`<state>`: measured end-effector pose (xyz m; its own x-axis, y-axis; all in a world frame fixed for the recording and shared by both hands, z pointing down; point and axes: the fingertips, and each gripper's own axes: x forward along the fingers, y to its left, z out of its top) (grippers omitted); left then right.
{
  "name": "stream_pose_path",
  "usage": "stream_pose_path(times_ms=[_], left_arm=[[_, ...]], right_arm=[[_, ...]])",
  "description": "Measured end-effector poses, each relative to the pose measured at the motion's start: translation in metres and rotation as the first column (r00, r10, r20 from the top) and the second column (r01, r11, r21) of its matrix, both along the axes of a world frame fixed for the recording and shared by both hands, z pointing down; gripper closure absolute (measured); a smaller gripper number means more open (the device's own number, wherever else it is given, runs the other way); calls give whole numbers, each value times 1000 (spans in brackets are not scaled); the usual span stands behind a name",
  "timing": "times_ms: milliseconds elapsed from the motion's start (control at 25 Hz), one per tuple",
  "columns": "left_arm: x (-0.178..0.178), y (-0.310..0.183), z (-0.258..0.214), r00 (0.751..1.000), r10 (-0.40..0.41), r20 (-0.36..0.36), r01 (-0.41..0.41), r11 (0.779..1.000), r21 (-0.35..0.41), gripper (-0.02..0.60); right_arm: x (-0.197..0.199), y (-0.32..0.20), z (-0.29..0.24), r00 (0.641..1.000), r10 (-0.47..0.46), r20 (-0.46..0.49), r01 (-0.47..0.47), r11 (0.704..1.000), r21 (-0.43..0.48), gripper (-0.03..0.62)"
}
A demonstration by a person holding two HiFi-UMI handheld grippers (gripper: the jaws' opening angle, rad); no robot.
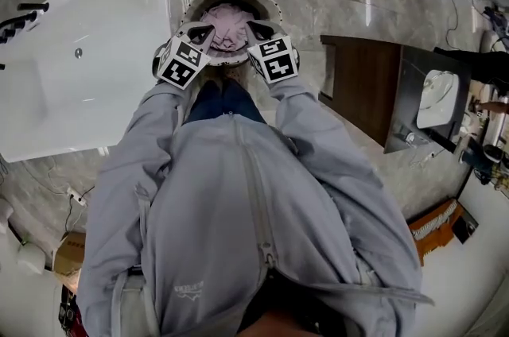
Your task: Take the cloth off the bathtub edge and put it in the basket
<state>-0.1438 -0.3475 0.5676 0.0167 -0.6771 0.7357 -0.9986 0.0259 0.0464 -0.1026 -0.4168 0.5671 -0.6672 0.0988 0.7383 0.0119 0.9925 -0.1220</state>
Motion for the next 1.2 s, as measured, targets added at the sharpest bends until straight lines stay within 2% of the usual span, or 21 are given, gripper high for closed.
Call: stream_pose_path(times_ms=[120, 280, 440, 560, 760, 920, 1080, 1200], left_arm=[[3, -3, -29, 999, -7, 54, 4, 999, 51, 577], [-1, -5, -71, 994, -63, 89, 50, 990, 132, 577], [-18, -7, -125, 978, -172, 114, 139, 957, 254, 577], [-27, -3, -171, 958, -259, 119, 202, 912, 357, 577], [-35, 6, -242, 922, -378, 84, 281, 802, 528, 577], [-34, 16, -282, 895, -443, 58, 320, 727, 608, 577], [-27, 24, -305, 877, -477, 57, 323, 673, 666, 577], [-24, 26, -313, 870, -488, 63, 317, 654, 686, 577]], right_arm=[[1, 1, -30, 998, -3, 61, 0, 999, 39, 589], [-3, 1, -77, 986, 11, 165, -23, 997, 68, 589], [-13, -3, -138, 953, 25, 302, -58, 993, 100, 589], [-17, -1, -185, 916, 29, 400, -83, 990, 117, 589], [-17, -3, -246, 850, 63, 523, -153, 980, 131, 589], [-11, -12, -278, 797, 144, 587, -232, 970, 77, 589], [-2, -16, -298, 749, 168, 641, -277, 958, 73, 589], [2, -14, -304, 732, 161, 662, -282, 956, 80, 589]])
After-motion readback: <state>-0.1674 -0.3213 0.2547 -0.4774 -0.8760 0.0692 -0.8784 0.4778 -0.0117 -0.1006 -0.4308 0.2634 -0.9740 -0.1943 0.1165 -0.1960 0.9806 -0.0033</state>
